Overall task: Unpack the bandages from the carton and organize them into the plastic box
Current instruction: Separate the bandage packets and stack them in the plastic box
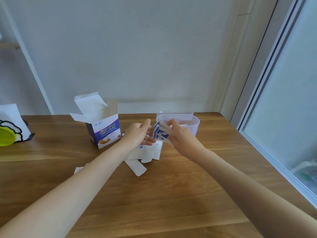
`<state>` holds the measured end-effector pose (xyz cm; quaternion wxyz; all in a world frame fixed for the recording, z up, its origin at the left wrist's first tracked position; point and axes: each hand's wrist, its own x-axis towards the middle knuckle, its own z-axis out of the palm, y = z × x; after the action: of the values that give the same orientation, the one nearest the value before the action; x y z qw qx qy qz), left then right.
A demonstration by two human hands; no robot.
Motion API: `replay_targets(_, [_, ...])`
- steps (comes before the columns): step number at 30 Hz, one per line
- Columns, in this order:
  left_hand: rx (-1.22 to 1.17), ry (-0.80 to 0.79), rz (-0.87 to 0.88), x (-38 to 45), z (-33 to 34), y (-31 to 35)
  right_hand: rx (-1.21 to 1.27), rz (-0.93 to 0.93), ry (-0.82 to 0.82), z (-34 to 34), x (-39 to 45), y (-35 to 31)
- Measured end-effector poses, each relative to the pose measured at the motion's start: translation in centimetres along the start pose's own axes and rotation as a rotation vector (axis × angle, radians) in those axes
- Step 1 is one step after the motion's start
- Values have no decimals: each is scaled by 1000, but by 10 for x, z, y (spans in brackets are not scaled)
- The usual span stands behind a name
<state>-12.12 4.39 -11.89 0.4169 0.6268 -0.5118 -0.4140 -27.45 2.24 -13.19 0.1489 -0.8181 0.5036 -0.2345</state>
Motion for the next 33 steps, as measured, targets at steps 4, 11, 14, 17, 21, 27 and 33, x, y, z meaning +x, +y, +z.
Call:
replay_targets(4, [561,-158,172,-1,12,-13,-363,-250,-103,9,-8,24])
replay_targets(11, [822,-193,229,-1,24,-25,-524,-206,-223,-3,-17,44])
replay_targets(14, [825,-179,254,-2,26,-25,-367,-69,-280,-11,-17,48])
replay_targets(17, [787,-159,295,-4,30,-26,-234,-42,-264,-10,-17,49])
replay_targets(21, [767,-110,327,-7,32,-29,-240,-110,-203,-7,-20,50])
replay_targets(27, [785,30,342,-14,30,-37,-372,-237,-120,7,-28,60])
replay_targets(33, [749,115,247,-12,32,-39,-282,-236,-103,7,-31,52])
